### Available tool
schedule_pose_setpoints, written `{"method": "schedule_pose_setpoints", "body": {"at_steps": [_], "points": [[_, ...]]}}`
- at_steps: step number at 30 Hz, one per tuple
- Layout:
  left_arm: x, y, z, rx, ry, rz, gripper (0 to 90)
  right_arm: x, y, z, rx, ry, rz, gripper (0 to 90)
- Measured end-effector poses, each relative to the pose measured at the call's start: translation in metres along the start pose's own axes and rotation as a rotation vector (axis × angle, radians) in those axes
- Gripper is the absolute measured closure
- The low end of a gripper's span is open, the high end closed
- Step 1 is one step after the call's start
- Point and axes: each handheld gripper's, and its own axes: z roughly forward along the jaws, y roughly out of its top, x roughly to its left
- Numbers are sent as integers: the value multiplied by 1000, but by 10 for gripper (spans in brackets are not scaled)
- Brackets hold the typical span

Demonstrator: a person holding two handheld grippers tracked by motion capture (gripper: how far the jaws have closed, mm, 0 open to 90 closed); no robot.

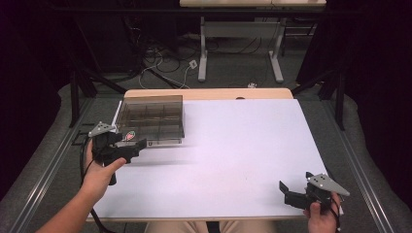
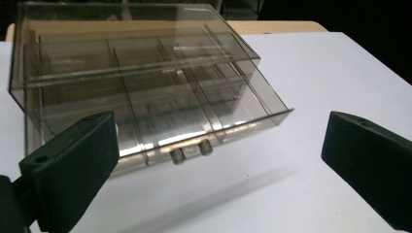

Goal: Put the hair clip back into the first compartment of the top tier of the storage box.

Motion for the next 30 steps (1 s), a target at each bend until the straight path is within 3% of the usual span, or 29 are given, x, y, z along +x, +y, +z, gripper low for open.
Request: {"method": "schedule_pose_setpoints", "body": {"at_steps": [6,9,26,30], "points": [[-8,-8,-5,-26,-10,7,5,0,-1,0,1,-8,12,0],[-9,-11,-8,-43,-21,-11,5,0,0,-1,-5,-5,8,0],[-5,-41,-27,-65,36,3,5,-1,0,-2,-4,6,13,0],[-1,-50,-29,-68,30,-22,5,-1,-1,-4,-7,3,31,0]]}}
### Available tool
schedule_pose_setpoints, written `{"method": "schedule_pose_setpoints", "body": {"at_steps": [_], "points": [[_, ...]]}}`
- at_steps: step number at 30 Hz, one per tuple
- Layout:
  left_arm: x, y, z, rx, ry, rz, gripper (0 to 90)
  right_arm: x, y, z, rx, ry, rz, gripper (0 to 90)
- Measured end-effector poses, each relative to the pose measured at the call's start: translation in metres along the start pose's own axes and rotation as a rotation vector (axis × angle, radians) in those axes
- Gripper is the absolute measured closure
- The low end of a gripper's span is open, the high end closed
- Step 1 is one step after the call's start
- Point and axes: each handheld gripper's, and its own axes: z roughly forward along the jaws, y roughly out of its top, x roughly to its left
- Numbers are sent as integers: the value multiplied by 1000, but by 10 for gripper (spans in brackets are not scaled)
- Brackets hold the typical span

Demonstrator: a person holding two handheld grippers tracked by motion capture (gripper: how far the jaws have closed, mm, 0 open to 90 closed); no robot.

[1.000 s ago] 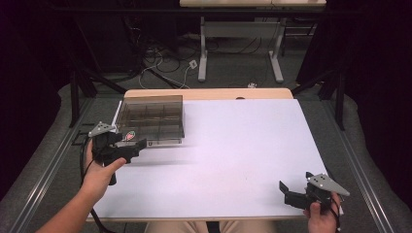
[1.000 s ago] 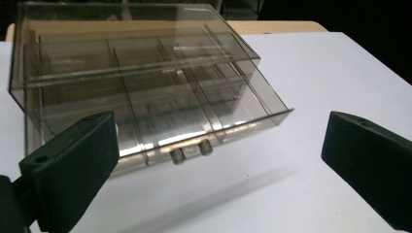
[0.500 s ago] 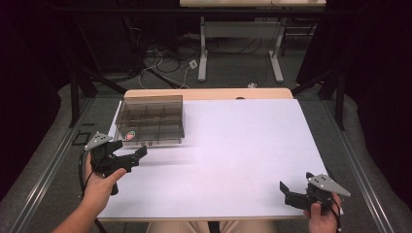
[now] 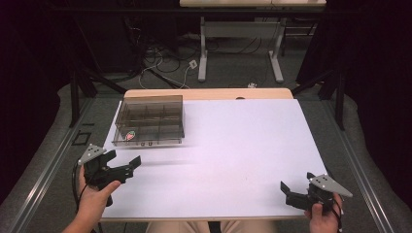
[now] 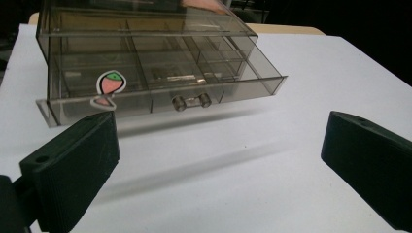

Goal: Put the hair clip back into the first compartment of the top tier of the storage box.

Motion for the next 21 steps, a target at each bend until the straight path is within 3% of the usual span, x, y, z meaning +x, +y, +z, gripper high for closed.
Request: {"method": "schedule_pose_setpoints", "body": {"at_steps": [1,5,13,21], "points": [[1,-3,0,-1,5,-7,5,-2,0,0,-2,-4,-17,0],[6,-15,-2,-26,13,-50,5,-2,0,1,-11,4,-8,0],[15,-34,-4,-32,42,-79,6,2,-1,4,13,8,-13,0],[25,-49,-2,-54,60,-144,6,3,-2,4,18,15,-25,0]]}}
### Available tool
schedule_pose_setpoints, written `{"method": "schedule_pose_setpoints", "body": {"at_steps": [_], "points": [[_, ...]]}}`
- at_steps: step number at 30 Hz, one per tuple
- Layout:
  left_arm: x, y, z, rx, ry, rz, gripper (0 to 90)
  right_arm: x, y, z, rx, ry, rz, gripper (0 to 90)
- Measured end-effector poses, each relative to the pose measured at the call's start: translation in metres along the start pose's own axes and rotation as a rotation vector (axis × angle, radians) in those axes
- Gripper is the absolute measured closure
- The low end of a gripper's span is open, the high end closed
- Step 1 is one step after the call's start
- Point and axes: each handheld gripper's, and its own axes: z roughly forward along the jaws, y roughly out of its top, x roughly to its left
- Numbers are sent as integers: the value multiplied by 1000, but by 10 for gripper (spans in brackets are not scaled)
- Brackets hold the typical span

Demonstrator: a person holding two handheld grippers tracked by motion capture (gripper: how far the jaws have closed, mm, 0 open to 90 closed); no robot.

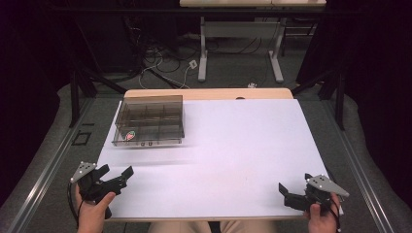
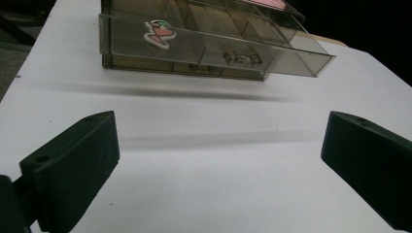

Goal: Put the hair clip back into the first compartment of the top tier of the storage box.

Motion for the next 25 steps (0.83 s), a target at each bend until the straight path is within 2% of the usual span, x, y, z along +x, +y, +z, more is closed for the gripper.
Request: {"method": "schedule_pose_setpoints", "body": {"at_steps": [1,3,5,6,8,10,12,18,21,25], "points": [[1,-2,1,-6,4,-5,5,1,-1,3,-31,-8,4,0],[4,-5,2,-9,16,-22,5,1,0,1,11,-3,-7,0],[7,-8,4,-9,26,-26,6,2,0,1,13,2,-1,0],[8,-9,5,-6,27,-28,6,2,-1,3,-10,-6,3,0],[10,-10,6,6,40,-12,6,1,-1,2,14,0,0,0],[10,-10,7,9,50,-1,6,0,0,2,15,6,-4,0],[11,-11,8,5,44,-16,6,-1,0,3,16,5,-5,0],[13,-13,9,14,59,15,9,-2,0,6,25,8,-3,0],[16,-14,9,25,63,6,10,-2,1,7,40,3,-7,0],[18,-13,8,27,66,-13,11,-2,0,8,18,2,5,0]]}}
